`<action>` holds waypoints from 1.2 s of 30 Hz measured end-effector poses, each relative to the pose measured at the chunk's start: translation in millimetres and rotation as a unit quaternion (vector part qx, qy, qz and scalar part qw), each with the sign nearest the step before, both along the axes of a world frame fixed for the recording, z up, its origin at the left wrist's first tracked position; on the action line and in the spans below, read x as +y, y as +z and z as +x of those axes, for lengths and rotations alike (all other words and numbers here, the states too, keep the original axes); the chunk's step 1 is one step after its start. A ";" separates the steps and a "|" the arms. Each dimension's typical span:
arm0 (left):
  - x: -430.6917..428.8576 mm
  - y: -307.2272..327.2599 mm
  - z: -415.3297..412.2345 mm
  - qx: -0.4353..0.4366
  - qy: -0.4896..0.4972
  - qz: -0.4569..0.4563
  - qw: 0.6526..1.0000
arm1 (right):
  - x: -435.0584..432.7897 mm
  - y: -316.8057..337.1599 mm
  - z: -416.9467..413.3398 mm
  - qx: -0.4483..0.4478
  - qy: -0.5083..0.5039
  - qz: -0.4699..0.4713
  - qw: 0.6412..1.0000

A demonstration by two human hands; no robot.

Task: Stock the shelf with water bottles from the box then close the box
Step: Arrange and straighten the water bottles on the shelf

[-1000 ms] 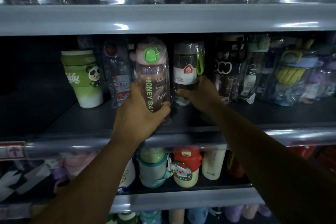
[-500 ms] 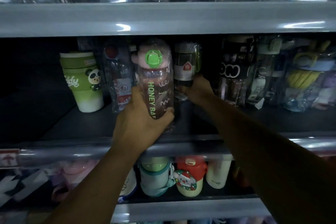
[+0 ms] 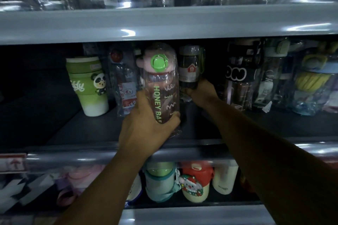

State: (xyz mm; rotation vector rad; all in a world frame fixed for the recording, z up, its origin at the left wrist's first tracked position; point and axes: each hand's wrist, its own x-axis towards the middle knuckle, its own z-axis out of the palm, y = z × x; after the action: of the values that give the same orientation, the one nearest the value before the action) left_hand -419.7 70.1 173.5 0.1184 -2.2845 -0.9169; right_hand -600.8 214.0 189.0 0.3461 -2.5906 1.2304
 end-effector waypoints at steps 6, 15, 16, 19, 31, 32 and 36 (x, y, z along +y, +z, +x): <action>-1.4 2.0 1.5 -0.013 -0.002 0.002 1.000 | 4.7 5.8 14.4 -0.035 -0.013 0.056 0.998; -1.4 1.4 1.8 -0.036 -0.033 0.017 0.999 | 22.8 23.2 129.4 0.057 0.119 -0.184 0.974; -1.6 1.4 2.5 -0.034 -0.041 0.016 0.998 | 20.8 23.1 142.0 0.033 0.150 -0.202 0.967; -2.6 -0.7 4.7 -0.011 -0.063 -0.020 0.998 | 7.0 23.5 163.0 0.007 0.184 -0.183 0.966; -5.8 2.2 6.0 -0.065 -0.113 -0.069 0.989 | 10.8 30.7 137.7 0.074 0.051 -0.100 0.991; -6.4 1.1 4.5 -0.068 -0.113 -0.071 0.989 | 18.5 30.0 131.5 0.075 0.032 -0.109 0.991; -9.9 -4.1 -3.9 -0.061 -0.071 -0.132 0.987 | 39.0 28.5 113.3 0.067 0.004 -0.114 0.991</action>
State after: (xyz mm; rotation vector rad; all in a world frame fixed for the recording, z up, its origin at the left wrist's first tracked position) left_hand -423.6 60.1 169.4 -0.1085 -2.5319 -0.6825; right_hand -487.5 253.0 217.5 0.3802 -2.3102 1.4351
